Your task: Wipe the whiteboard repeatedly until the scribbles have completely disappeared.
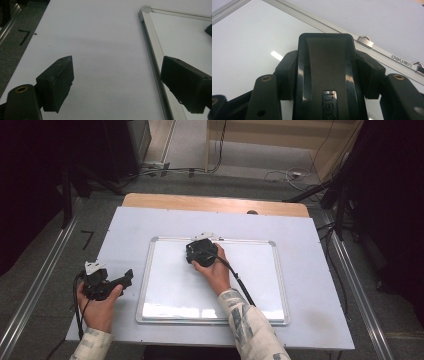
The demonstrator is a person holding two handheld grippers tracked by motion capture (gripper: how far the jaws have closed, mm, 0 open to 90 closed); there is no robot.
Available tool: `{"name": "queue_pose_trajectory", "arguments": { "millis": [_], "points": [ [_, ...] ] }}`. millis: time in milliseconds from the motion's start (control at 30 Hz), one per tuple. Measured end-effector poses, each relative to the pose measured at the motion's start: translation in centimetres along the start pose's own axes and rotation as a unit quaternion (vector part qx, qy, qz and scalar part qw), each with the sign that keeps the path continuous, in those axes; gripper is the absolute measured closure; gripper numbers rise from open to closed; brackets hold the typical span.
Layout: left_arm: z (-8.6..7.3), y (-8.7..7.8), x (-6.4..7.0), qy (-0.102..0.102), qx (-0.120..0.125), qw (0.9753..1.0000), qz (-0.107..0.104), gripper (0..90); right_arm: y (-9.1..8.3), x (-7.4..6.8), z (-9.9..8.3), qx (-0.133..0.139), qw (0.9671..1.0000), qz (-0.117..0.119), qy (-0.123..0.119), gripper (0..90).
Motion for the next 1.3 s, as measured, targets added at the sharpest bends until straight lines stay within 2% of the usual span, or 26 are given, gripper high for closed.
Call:
{"name": "queue_pose_trajectory", "arguments": {
  "millis": [67,300,800,1100,1300],
  "points": [
    [0.0,0.0,0.0,-0.001,0.0,1.0,0.0,12.7,0.1,-0.2,0.1,-0.001,1.0,0.001,-0.006,39.3],
    [0.0,0.0,0.0,0.0,0.0,1.0,0.0,12.7,0.4,-1.1,0.4,-0.001,1.0,0.006,-0.004,39.3],
    [0.0,0.1,0.3,0.002,0.001,1.0,-0.002,12.9,1.2,-2.9,1.2,0.0,0.9998,0.013,-0.016,39.3],
    [-0.1,0.0,0.1,0.0,-0.001,1.0,0.0,13.0,1.2,-2.9,1.2,0.0,0.9997,0.014,-0.019,39.2],
    [-0.1,0.0,0.0,-0.001,-0.001,1.0,0.001,13.0,0.8,-2.0,0.9,-0.002,0.9998,0.01,-0.016,39.2]
  ]
}}
Point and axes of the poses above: each handheld gripper's, and its own axes: y roughly forward along the jaws, z roughly out of its top, x roughly to its right, the point moved 9 cm from there along y, roughly forward along the jaws, and after that the axes turned 2 degrees about x, right-handed, at the moved point
